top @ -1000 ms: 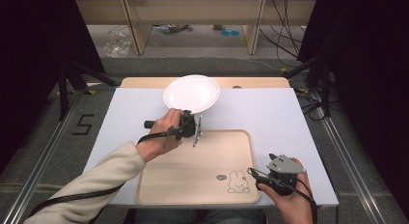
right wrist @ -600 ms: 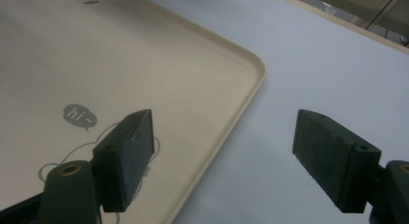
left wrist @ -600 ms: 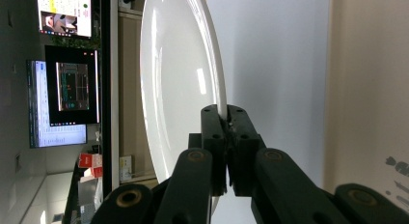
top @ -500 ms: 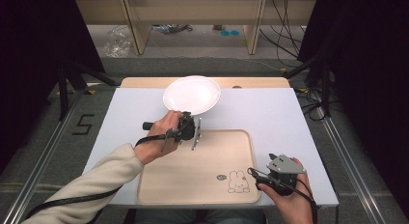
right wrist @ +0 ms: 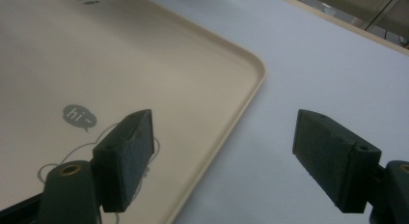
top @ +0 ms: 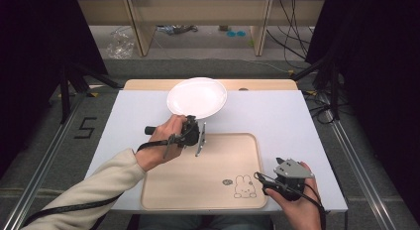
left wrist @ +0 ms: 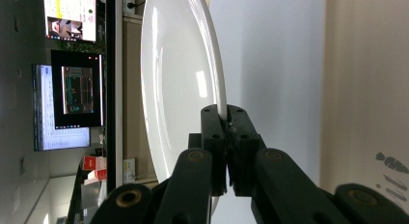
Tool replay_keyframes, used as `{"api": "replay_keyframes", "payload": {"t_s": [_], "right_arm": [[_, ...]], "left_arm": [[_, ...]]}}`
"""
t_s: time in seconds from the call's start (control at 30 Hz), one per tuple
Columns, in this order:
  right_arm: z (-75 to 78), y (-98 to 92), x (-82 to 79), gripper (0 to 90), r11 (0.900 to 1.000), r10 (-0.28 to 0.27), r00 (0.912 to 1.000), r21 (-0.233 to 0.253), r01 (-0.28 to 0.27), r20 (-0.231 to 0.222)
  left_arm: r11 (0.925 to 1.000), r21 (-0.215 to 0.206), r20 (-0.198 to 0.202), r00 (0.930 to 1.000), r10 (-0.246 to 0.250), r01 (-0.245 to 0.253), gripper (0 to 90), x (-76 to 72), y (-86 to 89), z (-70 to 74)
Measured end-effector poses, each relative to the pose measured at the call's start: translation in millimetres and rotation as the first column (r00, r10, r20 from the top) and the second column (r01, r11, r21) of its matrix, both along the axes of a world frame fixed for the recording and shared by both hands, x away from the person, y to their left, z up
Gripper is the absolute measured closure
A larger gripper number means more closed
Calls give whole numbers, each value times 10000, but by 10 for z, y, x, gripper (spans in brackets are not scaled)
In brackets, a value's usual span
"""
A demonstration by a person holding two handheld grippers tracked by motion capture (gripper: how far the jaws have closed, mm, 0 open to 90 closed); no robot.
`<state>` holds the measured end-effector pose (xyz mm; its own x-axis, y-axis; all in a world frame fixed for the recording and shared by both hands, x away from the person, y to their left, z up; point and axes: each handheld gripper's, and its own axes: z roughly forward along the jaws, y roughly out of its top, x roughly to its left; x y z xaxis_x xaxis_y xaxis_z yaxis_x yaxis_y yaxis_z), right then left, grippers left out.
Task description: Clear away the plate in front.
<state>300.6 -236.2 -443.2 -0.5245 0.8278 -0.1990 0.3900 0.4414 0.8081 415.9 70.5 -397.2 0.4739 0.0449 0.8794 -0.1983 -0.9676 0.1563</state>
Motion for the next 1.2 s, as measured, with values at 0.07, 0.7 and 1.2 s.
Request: {"api": "replay_keyframes", "payload": {"t_s": [0.07, 0.7, 1.2], "right_arm": [[2, -1, -1, 235, 10000, 8, 10000, -20, -8, -23], [5, 1, -2, 235, 10000, -7, 10000, -41, 7, -10], [8, 4, -5, 236, 10000, -40, 10000, -34, 40, 36]], "left_arm": [[10000, 28, 56, 10000, -37, 37, 872, -14, 3, 10], [9998, 118, 237, 9996, -156, 154, 871, -162, 41, 56], [9994, 191, 372, 9989, -289, 282, 871, -289, 61, 109]]}}
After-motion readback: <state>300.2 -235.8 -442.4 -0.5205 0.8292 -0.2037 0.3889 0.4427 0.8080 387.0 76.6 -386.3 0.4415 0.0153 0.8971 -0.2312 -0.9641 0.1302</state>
